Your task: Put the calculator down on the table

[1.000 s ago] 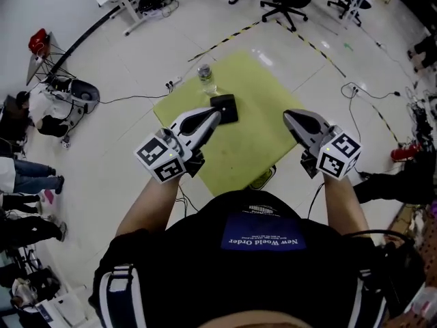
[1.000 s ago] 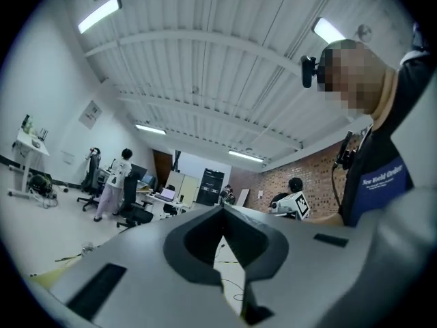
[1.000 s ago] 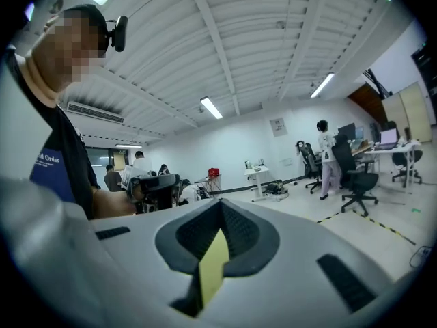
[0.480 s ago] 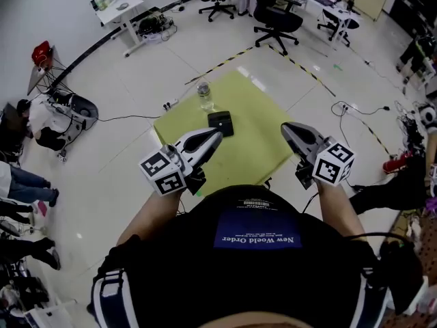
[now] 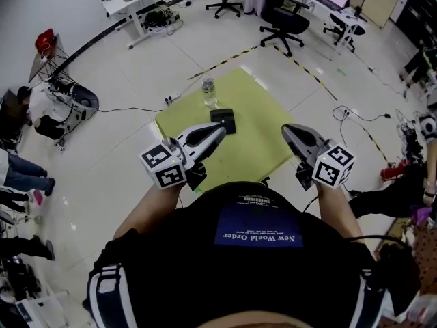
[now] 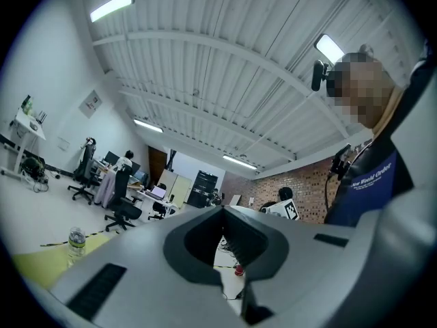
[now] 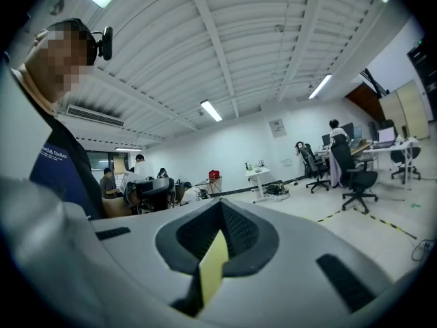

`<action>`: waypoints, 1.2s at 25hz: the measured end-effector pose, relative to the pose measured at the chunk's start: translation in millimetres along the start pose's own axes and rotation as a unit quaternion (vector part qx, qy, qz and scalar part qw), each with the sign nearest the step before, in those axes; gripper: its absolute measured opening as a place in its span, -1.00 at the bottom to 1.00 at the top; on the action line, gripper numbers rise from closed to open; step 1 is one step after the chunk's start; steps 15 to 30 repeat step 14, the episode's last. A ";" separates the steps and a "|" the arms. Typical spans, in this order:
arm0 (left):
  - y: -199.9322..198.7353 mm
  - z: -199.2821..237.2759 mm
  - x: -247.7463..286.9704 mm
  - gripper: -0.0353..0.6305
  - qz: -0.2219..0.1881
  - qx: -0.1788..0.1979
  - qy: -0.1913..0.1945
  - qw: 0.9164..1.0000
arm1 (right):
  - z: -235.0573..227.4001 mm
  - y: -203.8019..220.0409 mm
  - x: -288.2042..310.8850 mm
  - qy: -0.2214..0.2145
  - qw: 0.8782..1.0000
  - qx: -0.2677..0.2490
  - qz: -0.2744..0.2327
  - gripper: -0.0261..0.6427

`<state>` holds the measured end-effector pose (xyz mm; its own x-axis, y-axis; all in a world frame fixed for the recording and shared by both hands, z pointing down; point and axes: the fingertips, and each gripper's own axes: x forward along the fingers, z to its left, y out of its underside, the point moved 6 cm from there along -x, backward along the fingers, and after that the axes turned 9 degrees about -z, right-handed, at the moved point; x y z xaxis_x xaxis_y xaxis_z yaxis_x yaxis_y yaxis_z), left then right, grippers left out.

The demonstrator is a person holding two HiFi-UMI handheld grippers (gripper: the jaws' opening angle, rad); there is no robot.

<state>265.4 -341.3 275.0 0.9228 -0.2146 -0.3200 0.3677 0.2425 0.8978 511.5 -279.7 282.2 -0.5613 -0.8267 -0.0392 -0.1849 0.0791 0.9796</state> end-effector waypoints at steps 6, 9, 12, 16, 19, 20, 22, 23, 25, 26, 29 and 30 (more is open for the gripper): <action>-1.3 -0.8 1.3 -0.87 0.001 -0.002 -0.001 1.000 | 0.1 -0.9 0.3 -0.006 1.000 -0.004 0.006 -0.97; -0.6 0.1 1.2 -0.87 0.001 -0.005 -0.002 1.000 | -0.8 -0.4 1.2 -0.007 1.000 -0.005 0.007 -0.97; 0.1 0.3 1.8 -0.87 0.001 -0.007 -0.003 1.000 | -1.4 -0.4 1.2 -0.009 1.000 -0.007 0.008 -0.97; 0.4 0.7 2.4 -0.87 0.001 -0.008 -0.003 1.000 | -2.0 -0.7 1.5 -0.011 1.000 -0.008 0.009 -0.97; 0.4 0.7 2.4 -0.87 0.001 -0.008 -0.003 1.000 | -2.0 -0.7 1.5 -0.011 1.000 -0.008 0.009 -0.97; 0.4 0.7 2.4 -0.87 0.001 -0.008 -0.003 1.000 | -2.0 -0.7 1.5 -0.011 1.000 -0.008 0.009 -0.97; 0.4 0.7 2.4 -0.87 0.001 -0.008 -0.003 1.000 | -2.0 -0.7 1.5 -0.011 1.000 -0.008 0.009 -0.97; 0.4 0.7 2.4 -0.87 0.001 -0.008 -0.003 1.000 | -2.0 -0.7 1.5 -0.011 1.000 -0.008 0.009 -0.97; 0.4 0.7 2.4 -0.87 0.001 -0.008 -0.003 1.000 | -2.0 -0.7 1.5 -0.011 1.000 -0.008 0.009 -0.97; 0.4 0.7 2.4 -0.87 0.001 -0.008 -0.003 1.000 | -2.0 -0.7 1.5 -0.011 1.000 -0.008 0.009 -0.97; 0.4 0.7 2.4 -0.87 0.001 -0.008 -0.003 1.000 | -2.0 -0.7 1.5 -0.011 1.000 -0.008 0.009 -0.97; 0.4 0.7 2.4 -0.87 0.001 -0.008 -0.003 1.000 | -2.0 -0.7 1.5 -0.011 1.000 -0.008 0.009 -0.97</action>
